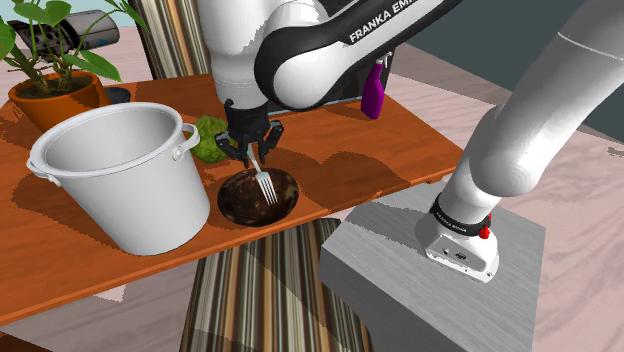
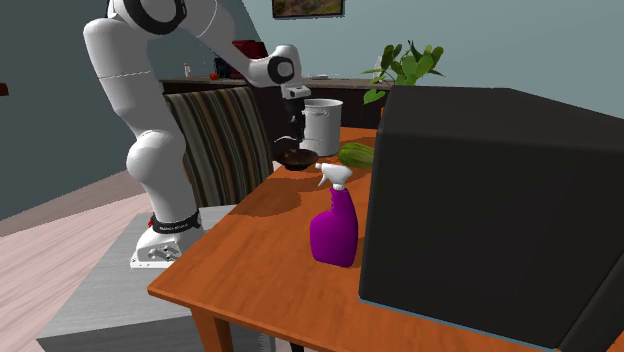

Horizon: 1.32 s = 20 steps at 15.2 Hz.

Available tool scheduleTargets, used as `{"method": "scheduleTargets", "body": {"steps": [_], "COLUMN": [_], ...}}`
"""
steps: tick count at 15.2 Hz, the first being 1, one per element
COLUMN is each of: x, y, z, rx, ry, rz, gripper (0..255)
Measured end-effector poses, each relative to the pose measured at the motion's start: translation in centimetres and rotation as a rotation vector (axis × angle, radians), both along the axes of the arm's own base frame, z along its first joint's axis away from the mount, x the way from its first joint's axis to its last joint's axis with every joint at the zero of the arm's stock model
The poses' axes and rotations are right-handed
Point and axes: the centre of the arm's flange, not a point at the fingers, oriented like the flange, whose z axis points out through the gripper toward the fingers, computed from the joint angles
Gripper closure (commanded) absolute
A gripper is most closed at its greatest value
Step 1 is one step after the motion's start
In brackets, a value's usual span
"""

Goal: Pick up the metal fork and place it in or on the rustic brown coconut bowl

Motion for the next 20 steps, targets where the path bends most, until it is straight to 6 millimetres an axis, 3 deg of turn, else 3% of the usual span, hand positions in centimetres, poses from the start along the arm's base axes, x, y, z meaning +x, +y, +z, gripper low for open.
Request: {"method": "scheduleTargets", "body": {"steps": [10,17,18,20], "x": [-0.8,-0.7,-0.7,-0.7], "y": [0.8,0.7,0.7,0.8], "z": [-5.1,-5.5,-5.5,-5.5], "rx": [0.0,0.0,0.0,0.0], "ry": [0.0,0.0,0.0,0.0], "rz": [-0.003,-0.003,-0.003,-0.003], "gripper": [255,255,0,0]}}
